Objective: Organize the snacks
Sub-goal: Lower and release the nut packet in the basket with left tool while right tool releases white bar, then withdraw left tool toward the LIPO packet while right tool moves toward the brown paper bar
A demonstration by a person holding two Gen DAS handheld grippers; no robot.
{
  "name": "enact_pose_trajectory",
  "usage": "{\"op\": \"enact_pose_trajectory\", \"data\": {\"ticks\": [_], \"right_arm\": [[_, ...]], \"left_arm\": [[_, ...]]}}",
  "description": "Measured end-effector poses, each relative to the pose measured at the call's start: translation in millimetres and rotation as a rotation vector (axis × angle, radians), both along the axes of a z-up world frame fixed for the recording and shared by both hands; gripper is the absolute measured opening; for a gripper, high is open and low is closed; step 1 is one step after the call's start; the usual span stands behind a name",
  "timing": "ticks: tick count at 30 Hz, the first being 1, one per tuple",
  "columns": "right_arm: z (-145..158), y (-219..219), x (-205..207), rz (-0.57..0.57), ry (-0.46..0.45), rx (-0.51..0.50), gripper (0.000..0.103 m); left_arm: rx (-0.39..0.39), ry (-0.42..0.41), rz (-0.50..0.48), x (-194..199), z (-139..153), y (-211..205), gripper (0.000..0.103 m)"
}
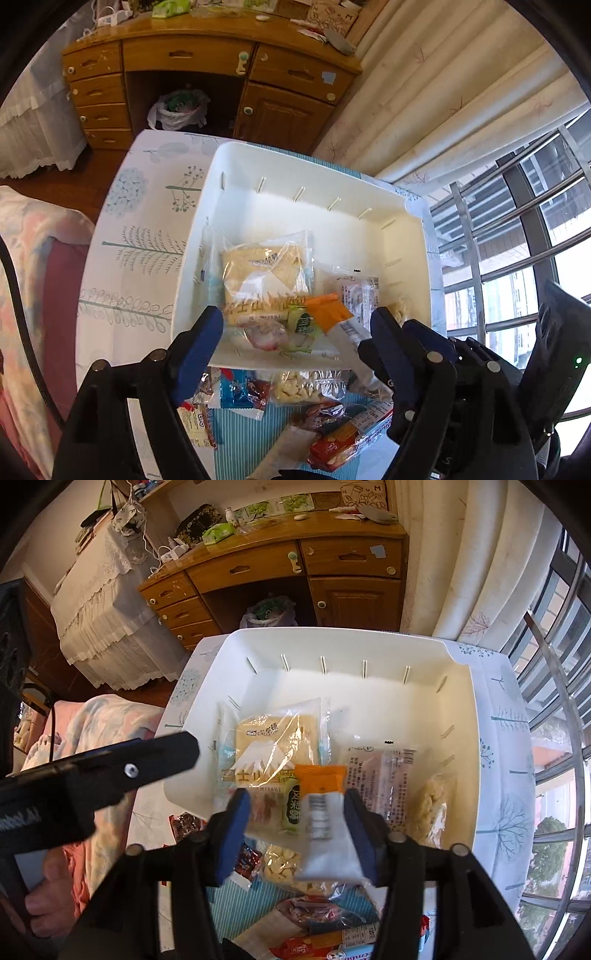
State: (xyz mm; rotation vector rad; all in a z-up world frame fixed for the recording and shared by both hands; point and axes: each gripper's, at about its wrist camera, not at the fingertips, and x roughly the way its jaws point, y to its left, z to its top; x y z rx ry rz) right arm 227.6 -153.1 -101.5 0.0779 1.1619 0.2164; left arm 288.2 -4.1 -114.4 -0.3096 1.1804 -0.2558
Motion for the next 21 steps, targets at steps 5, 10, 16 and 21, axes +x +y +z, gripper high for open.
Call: {"op": "enact_pose_trajectory", "data": {"ticks": [5,10,16,21], "right_arm": [[7.5,-2.6,-9.8,-0.005,-0.003,0.052,0.064],[15.5,-3.9,-21.5,-0.015,-0.012,0.094,0.074],[24.5,-4.5,-37.5,-0.063,-0.012,0.136,0.075],[28.7,-1.5,-48.5,-0.096,-0.018,0.156,0.076]], "left_arm": [[0.014,-0.014,0.065,-19.2,17.5,8.3,0.081],[0.038,-0.014,0.097,-40.0,31.5,15.7,0.081],[0.042,-0.016,0.159,-70.5,45.5,34.3,0.081],[0.023,0.0,0.186,-86.7,46.4,54.7,0.081]]}}
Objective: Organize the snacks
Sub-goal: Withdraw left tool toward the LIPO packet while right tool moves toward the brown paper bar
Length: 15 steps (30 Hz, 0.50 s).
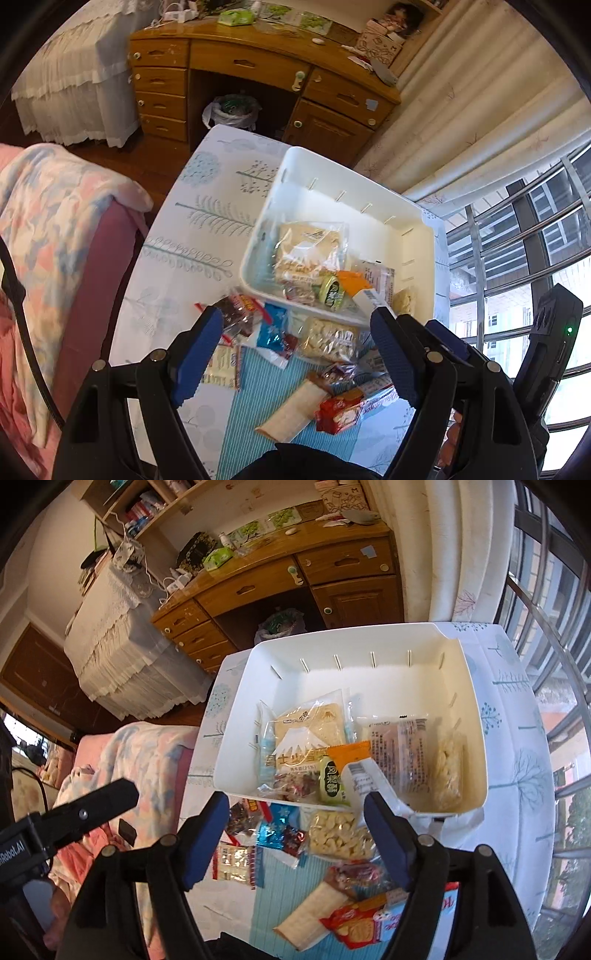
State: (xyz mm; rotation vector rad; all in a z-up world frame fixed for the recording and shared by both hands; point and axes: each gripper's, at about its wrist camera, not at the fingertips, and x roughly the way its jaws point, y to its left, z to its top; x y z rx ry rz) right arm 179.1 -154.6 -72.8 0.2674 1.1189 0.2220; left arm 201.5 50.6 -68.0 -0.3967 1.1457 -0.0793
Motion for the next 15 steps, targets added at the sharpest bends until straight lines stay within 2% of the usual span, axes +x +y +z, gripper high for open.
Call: {"op": "enact_pose_trajectory", "data": {"ticks": [5,12,15], "right_arm": [[-2.2,10.3,-12.5,-0.037,0.008,-0.025,0.076],[-0.2,38.4,-34.8,-0.147,-0.009,-0.071,0.076],[2.0,50.8,-46.4,-0.22,-0.001,-0.083,0.076]], "left_arm": [[-0.015,0.012,-0.016,-8.5,-2.8,18.2,0.081],[-0.005,-0.011,-0.154,-15.9,-1.6,48.2,0.081],[-0.006,0.007,-0.216,-18.1,-3.5,67.5,0.081]]}}
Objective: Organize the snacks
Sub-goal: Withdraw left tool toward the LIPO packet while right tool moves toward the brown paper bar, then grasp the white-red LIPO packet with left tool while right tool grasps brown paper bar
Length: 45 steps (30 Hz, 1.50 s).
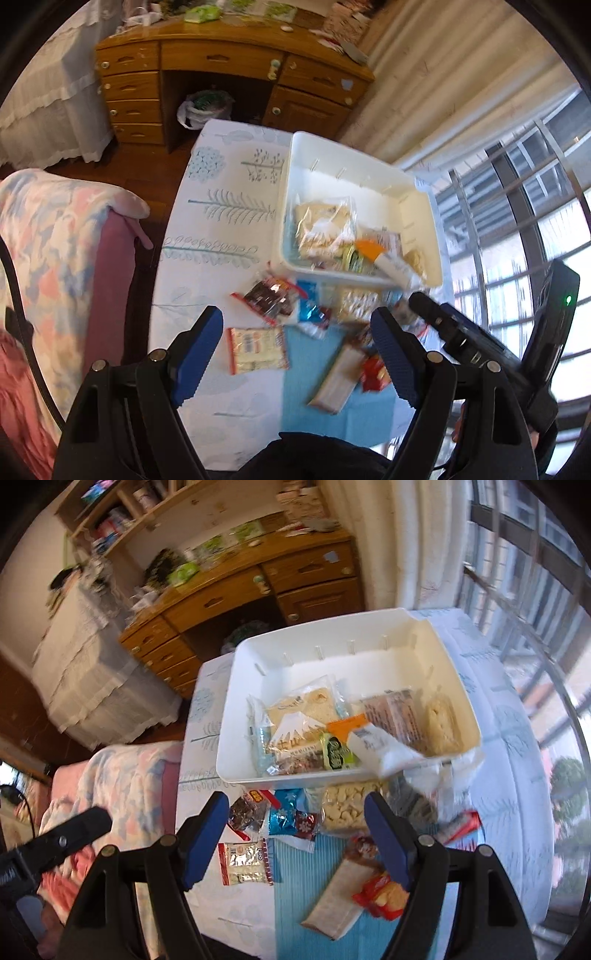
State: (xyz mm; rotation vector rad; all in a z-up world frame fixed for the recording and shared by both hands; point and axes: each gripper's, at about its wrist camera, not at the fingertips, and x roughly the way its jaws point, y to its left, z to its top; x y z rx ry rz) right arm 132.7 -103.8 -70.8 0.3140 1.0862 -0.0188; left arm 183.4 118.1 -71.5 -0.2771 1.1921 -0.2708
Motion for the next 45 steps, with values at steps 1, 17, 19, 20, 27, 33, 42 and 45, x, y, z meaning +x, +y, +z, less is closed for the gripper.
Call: {"op": "enact_pose_trajectory", "data": {"ticks": [1,17,19,20,27,33,42,45], "right_arm": [[1.1,4.2,-4.1,-0.019,-0.003,0.003,0.076],[-30.4,30.1,-80.5,-0.413,-0.027,0.03,0.077],[-41.9,28.9,-90.6,-0.468,-0.004,0.051,0.077],[-47.0,27.9,-94.5,-0.489,0.006,0.061,0.077],[-78.7,25.3,-116.8,-0.603,0.064,0.102,0.077],[-107.3,20.3,-128.3,-0.678,0.089,0.112,0.077],[-145.1,30.8,-127.0,-0.67,0.065,0.033,0.077],[-152.6,39.6,-124.3,-0.647,0.047,-0.016,0.077]], "left_arm": [[0.0,-0.002,-0.021,-1.6,-0.4,4.7,0.081],[0.14,0.008,-0.405,-3.8,-24.1,37.8,0.081],[0.144,0.016,-0.443,-3.1,-29.1,33.2,0.081],[0.152,0.026,-0.476,-1.6,-34.5,28.6,0.081],[0.2,0.077,-0.65,4.0,-72.9,-4.3,0.081],[0.246,0.104,-0.785,6.3,-115.7,-35.2,0.086],[0.348,0.095,-0.942,1.6,-178.4,-71.7,0.087],[0.376,0.086,-0.98,-2.4,-193.7,-80.5,0.087]]}}
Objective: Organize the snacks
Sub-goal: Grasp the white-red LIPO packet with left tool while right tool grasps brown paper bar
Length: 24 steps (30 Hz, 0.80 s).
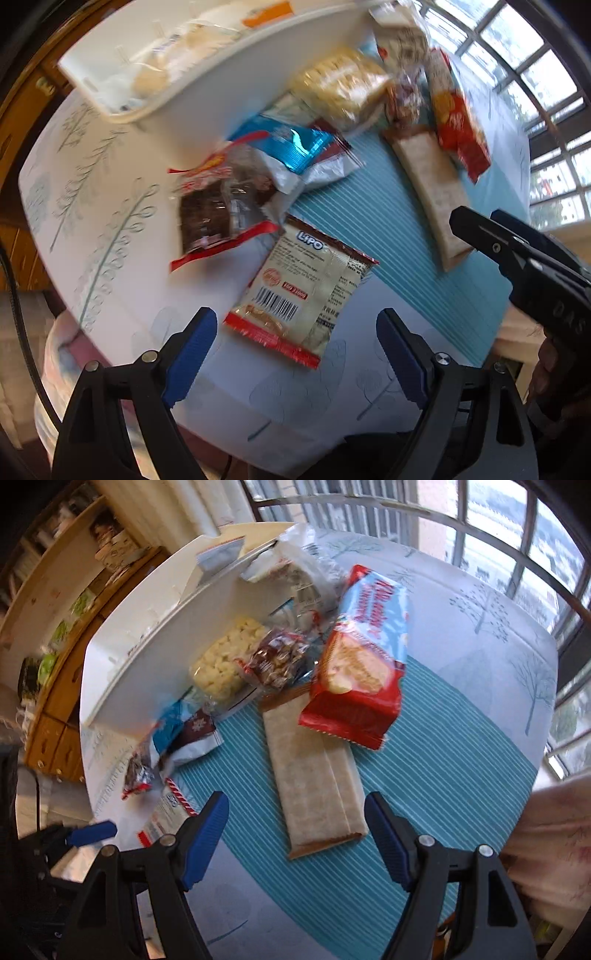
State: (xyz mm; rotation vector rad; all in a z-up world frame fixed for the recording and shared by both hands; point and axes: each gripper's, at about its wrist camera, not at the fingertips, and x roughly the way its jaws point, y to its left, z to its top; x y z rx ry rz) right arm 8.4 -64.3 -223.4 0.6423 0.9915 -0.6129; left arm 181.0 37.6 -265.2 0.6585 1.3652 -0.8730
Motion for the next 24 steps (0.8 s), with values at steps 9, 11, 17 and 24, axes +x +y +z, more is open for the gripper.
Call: {"op": "enact_pose_trajectory", "data": {"ticks": [9,11,17,24], "right_arm": [[-15.1,9.7,1.3,0.043,-0.001,-0.134,0.076],[-18.4,8.2,1.2,0.045,0.0,-0.142,0.074],[-22.9,8.8,3.6,0.057,0.018,-0.183,0.063],[-27.2,7.2,7.1,0.087,0.064,-0.2,0.056]], "left_arm": [[0.068,-0.058,-0.08,-14.2,-27.1,-17.5,0.087],[0.082,-0.067,-0.083,-16.7,-30.3,-20.7,0.087],[0.088,-0.063,-0.063,-20.2,-38.0,-28.4,0.088],[0.046,-0.081,-0.065,-11.5,-35.7,-21.3,0.078]]}}
